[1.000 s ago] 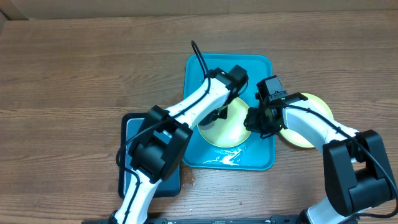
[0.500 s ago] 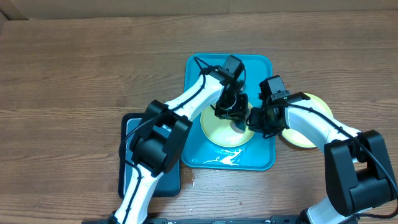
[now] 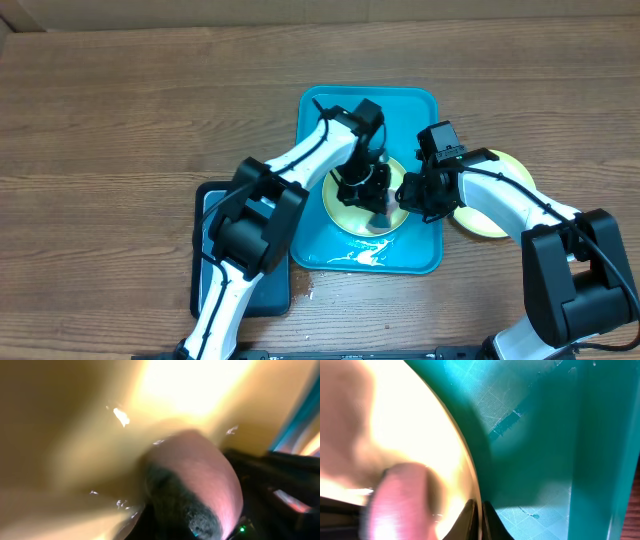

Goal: Clean dirty plates on tray and stack at the side
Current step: 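Scrub the yellow plate with the sponge in the left gripper, then return the sponge to the black tray with the left gripper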

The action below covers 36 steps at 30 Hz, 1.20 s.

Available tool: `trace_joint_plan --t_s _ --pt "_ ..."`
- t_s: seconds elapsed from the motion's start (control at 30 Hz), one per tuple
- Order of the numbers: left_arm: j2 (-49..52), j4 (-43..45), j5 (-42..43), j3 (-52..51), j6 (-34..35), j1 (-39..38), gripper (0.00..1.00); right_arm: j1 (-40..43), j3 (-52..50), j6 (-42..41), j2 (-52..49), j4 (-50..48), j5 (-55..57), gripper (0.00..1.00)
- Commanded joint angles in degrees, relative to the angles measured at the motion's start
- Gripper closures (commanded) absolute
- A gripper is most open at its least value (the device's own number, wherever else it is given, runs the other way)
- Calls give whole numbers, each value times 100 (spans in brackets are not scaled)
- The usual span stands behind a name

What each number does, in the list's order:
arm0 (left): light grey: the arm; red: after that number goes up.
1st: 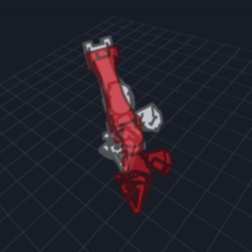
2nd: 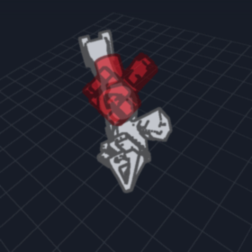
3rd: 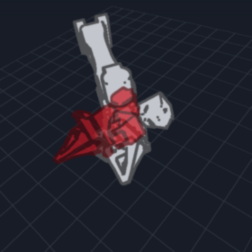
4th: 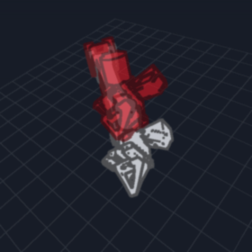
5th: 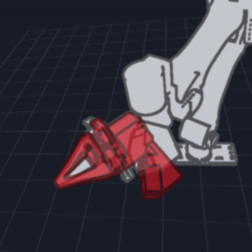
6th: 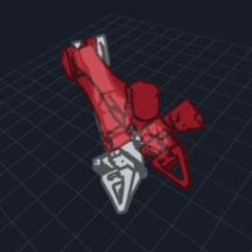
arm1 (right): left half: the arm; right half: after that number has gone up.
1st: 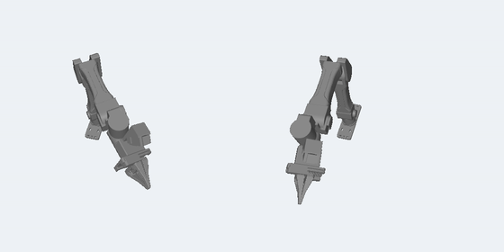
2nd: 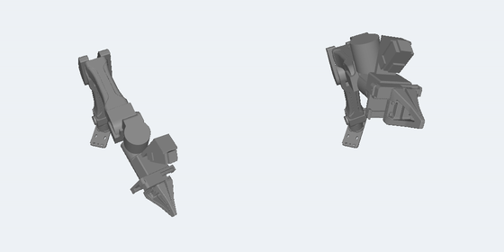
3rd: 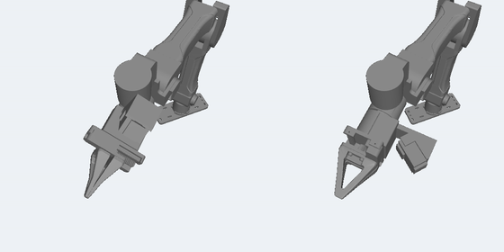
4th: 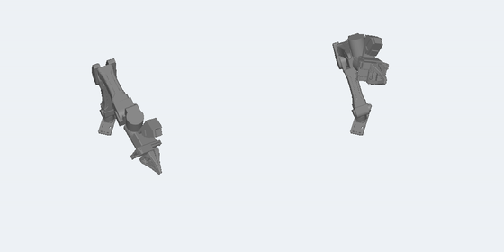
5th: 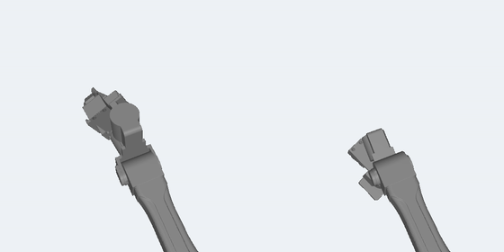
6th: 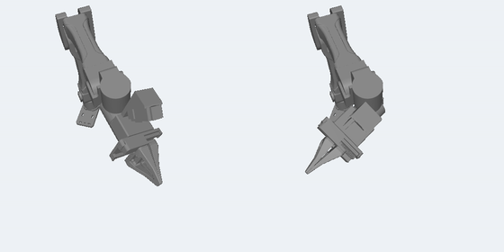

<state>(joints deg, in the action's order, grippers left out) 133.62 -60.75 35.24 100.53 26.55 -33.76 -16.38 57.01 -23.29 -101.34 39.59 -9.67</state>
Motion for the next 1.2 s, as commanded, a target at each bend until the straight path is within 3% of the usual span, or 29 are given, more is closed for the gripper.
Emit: trace_joint_plan --t_s 0.0,0.2,0.33,0.63,0.83,0.97,1.17 --pt "20 -341 -1963 -116 155 400 96 4 -179 105 -164 35 444 96" --pt "-15 -721 -3773 -116 553 669 96 4 -179 105 -166 33 444 96" --pt "-81 -787 -4402 -81 654 684 96 4 -179 105 -164 33 444 96" --pt "-1231 -715 -4437 15 883 675 96 4 -179 105 -164 81 444 96" --pt "-2468 -997 -3606 15 516 800 96 4 -179 105 -166 125 444 96" --pt "-3202 -1576 -3895 13 463 1147 96 4 -179 107 -166 166 446 96" --pt "-3397 -2312 -4360 -535 435 1580 96 4 -179 101 -166 157 444 96"
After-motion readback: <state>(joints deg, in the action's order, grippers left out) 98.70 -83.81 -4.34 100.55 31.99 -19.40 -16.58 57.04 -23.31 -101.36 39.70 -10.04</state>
